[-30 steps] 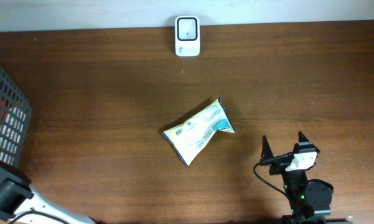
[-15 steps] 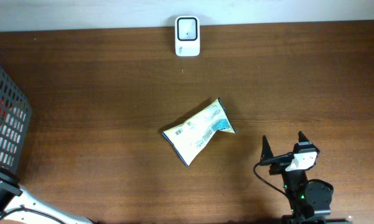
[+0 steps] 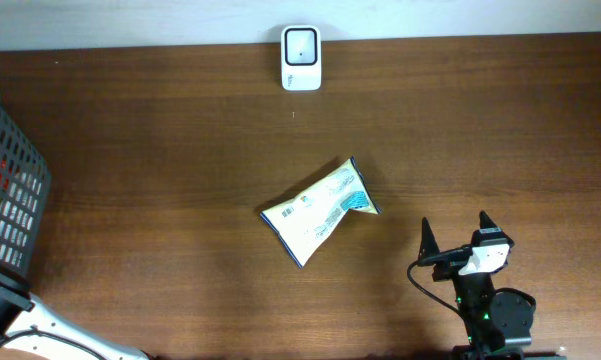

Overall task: Scan the item barcode
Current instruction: 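Reach the left gripper back into the basket and grasp small green box, then place the small green box beside the snack bag with left gripper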

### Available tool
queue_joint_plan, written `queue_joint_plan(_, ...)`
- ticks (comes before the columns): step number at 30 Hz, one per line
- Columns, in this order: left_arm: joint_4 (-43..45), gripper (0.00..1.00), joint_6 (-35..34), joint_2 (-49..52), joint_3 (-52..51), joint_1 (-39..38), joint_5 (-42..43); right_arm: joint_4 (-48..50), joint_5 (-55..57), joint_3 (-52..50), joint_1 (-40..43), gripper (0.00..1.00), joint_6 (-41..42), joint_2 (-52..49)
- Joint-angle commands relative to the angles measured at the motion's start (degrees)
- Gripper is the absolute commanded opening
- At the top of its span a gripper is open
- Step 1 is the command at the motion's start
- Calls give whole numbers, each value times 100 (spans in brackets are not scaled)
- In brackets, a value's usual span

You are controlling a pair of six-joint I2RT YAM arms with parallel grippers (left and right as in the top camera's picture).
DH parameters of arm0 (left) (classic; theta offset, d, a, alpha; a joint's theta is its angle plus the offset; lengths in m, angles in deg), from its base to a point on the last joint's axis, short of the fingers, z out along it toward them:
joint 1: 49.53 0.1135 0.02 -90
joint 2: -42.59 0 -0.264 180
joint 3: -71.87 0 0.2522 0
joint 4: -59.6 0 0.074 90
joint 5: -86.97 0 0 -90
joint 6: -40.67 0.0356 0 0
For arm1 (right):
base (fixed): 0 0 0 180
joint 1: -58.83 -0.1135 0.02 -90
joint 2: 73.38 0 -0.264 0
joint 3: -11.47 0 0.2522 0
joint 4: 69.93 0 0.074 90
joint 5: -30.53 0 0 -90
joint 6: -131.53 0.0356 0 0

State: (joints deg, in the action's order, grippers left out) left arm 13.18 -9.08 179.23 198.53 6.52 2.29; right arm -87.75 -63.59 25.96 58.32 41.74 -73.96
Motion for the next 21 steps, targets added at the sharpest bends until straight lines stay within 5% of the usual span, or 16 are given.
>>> queue_joint_plan(1,-151,0,-363,203,2,9,-76,-9,-13,-42,-22,99,9,33)
queue_joint_plan(6,-96,0,-1445,-710,9,-118,-33,-9,-13,-42,-22,99,11,33)
queue_joint_plan(14,15,0,-3187,-3598,9,-916,197,-9,-11,-42,-22,99,11,33)
queue_joint_plan(17,-748,0,-3230,-4505,9,-1528,933,-9,-13,-42,-22,99,9,33)
queue_joint_plan(21,-2800,0,-3508,-4876,-83,-3368,1038,-11,-13,-42,-22,99,9,33)
